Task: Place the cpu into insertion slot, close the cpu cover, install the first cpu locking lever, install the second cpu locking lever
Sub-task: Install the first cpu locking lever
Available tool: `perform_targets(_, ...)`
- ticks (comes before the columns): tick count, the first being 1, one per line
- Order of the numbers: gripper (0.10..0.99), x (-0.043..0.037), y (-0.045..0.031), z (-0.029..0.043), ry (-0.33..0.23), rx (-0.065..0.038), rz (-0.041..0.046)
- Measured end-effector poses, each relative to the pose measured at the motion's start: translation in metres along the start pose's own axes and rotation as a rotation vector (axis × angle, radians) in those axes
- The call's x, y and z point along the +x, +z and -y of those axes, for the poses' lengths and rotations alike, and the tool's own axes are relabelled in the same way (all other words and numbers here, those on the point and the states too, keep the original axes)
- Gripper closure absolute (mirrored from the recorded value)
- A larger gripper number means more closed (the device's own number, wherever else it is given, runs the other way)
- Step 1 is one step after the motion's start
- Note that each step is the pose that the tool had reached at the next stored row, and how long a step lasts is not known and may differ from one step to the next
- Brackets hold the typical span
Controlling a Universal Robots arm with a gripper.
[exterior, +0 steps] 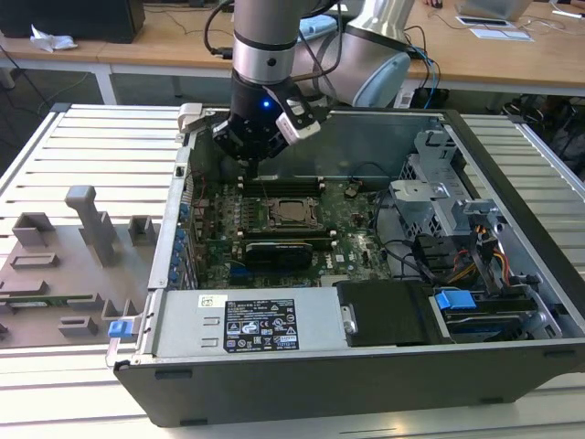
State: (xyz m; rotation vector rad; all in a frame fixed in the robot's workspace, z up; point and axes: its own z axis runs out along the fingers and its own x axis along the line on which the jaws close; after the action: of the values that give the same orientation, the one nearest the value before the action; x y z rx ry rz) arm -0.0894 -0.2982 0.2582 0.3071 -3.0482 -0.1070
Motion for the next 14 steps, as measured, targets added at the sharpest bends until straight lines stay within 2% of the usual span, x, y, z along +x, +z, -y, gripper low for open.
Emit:
perform_targets(10,0.980,-0.0134,-0.0010,0.0027,0.000,0.000,-0.0001)
perform_targets(14,0.980,-0.0215,-0.0015,0.0044,0.000,0.000,-0.0001)
